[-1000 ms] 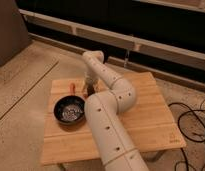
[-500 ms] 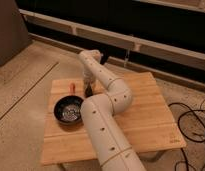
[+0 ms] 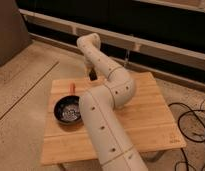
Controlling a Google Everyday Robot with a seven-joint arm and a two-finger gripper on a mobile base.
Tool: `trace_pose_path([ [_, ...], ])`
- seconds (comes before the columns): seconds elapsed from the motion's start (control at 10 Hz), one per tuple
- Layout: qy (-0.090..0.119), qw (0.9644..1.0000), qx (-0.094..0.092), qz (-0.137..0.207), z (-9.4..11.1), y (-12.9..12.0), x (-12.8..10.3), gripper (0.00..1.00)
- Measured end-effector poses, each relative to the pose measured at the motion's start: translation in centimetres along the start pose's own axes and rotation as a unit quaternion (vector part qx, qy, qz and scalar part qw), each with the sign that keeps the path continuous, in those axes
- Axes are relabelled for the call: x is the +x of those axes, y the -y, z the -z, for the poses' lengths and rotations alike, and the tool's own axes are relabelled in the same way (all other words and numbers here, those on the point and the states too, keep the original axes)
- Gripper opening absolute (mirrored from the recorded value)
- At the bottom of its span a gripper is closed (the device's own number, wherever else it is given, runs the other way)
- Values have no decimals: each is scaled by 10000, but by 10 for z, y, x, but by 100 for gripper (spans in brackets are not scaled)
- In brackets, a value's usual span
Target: Place the eraser on the white sponge
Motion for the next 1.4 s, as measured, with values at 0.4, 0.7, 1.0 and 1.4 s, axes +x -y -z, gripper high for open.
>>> trace_pose_path([
  [0.4, 357, 9968, -658, -297, 56, -50, 37, 0],
  [0.7, 370, 9918, -1064, -599, 78, -80, 107, 0],
  [1.0, 256, 9911, -925, -922, 78, -59, 161, 0],
  [1.4, -274, 9924, -526, -1076, 55, -45, 211, 0],
])
